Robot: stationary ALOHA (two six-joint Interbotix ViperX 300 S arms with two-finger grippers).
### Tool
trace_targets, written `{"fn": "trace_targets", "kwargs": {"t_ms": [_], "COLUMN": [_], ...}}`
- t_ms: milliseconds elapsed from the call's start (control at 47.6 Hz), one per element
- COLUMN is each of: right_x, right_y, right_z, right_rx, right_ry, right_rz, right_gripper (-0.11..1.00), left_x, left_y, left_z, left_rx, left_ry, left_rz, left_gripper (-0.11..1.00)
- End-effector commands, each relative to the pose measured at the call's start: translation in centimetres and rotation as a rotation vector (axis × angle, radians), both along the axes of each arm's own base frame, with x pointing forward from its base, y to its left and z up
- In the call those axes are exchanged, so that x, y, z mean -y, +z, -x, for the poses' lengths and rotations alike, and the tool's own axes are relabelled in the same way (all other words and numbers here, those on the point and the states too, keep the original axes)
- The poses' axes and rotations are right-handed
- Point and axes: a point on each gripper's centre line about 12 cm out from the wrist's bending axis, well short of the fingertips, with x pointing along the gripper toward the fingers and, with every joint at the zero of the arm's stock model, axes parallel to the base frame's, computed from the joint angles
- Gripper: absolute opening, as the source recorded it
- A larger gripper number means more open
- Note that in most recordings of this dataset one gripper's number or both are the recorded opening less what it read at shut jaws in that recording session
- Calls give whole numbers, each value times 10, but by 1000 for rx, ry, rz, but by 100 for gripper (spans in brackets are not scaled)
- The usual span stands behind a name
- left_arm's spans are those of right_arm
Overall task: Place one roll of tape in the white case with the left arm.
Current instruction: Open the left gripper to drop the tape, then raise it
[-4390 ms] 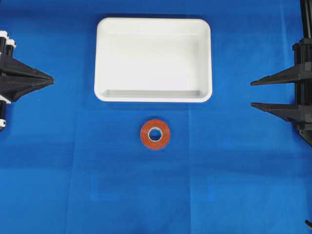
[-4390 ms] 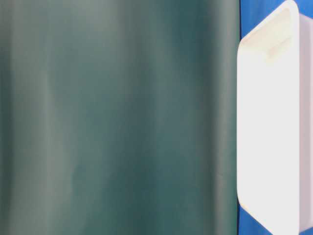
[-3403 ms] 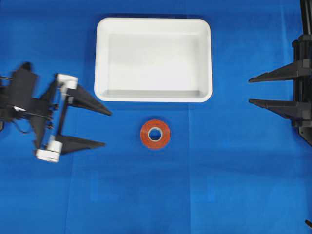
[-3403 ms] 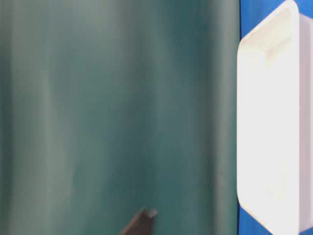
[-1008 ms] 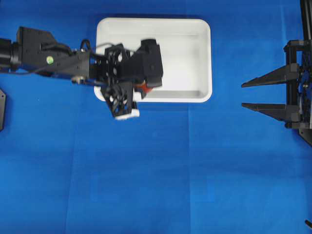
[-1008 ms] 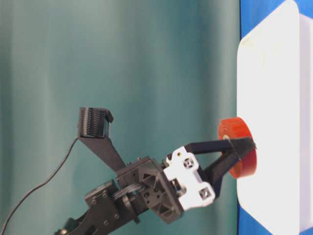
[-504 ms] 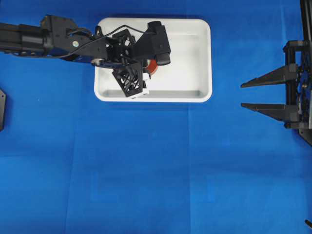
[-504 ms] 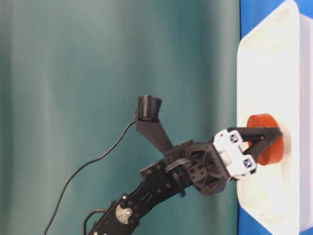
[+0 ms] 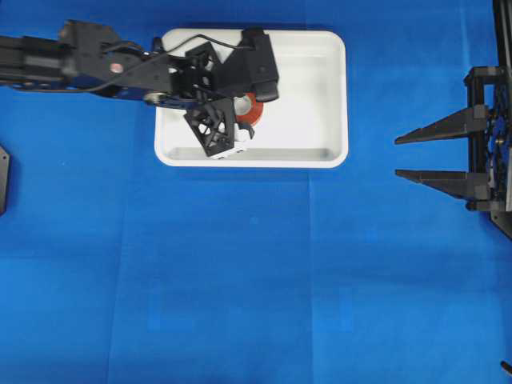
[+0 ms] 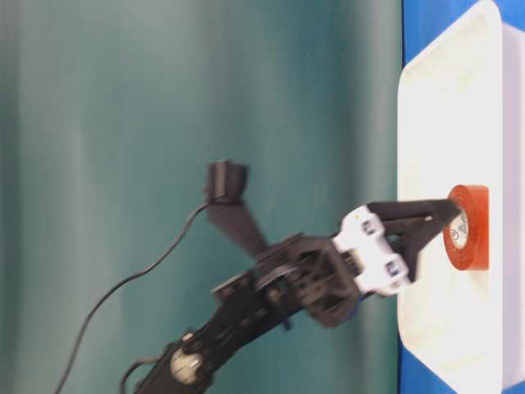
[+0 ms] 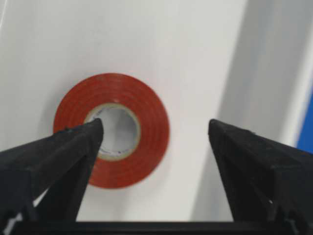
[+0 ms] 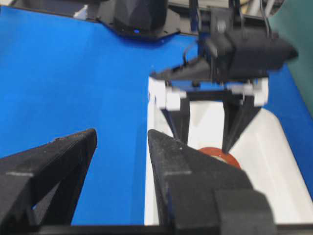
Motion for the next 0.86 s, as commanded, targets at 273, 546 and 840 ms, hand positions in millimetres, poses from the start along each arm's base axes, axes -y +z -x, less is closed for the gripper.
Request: {"fn": "trace_targets", "kwargs": {"t_ms": [273, 546, 840], "right_x": [0, 0, 0], "right_y": [6, 5, 5], "right_z": [-2, -2, -2], "right_rx": [15, 15, 15], "right_ry": [-3, -3, -3], "right_rz": [-6, -6, -6], "right_gripper": [-5, -5, -5], "left_x": [26, 51, 74], "left_y": [80, 102, 119], "left_z": [46, 84, 122], "left_rx": [230, 516, 747], "left_ry": [-34, -91, -155], "left_rz": [-33, -46, -56], "left_gripper": [79, 79, 79]}}
